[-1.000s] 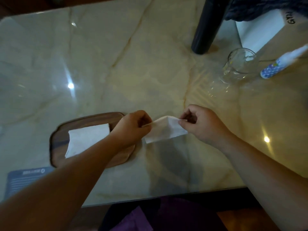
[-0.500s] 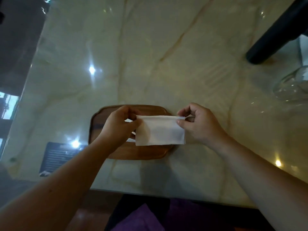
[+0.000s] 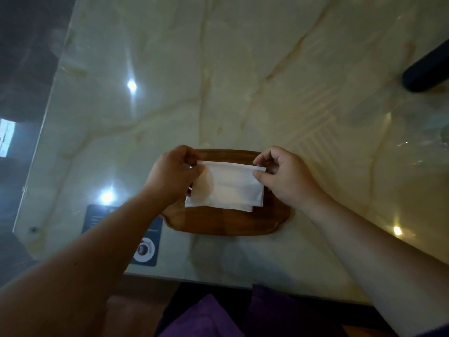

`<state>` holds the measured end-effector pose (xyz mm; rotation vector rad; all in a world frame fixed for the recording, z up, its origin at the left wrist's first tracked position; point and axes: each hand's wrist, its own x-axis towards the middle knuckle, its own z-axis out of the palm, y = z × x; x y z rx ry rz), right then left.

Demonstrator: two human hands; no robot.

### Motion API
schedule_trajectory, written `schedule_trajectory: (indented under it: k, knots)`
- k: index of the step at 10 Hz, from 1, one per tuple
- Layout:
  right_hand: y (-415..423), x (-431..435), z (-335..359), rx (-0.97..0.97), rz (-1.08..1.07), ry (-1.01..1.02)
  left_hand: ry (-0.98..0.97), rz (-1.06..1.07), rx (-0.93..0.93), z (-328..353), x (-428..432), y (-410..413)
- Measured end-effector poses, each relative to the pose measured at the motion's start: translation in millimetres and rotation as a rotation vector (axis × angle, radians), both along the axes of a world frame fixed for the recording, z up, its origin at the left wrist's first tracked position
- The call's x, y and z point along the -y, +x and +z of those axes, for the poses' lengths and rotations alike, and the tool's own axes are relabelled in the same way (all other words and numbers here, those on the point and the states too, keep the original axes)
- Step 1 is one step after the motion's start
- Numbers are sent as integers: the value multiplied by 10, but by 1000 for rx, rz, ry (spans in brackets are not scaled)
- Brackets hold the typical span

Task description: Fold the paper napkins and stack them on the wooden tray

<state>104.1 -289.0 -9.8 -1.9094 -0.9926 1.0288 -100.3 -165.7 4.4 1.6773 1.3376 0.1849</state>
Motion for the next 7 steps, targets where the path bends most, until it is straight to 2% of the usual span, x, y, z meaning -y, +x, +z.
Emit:
schedule_trajectory:
  k: [2, 3, 4, 6, 7]
  knots:
    - [-132, -106, -25, 78, 46, -44, -22, -8, -30, -134, -100, -167]
    - [-174, -132, 2, 181, 90, -45, -13, -84, -70, -182, -116, -216]
    - [-194, -146, 9, 335, 168, -17, 143, -225, -158, -210, -120, -231]
    - [-203, -125, 93, 618, 295, -11, 456, -428, -211, -130, -112, -269]
    - [-172, -169, 240, 737, 415, 1, 626, -672, -268, 15, -169, -204]
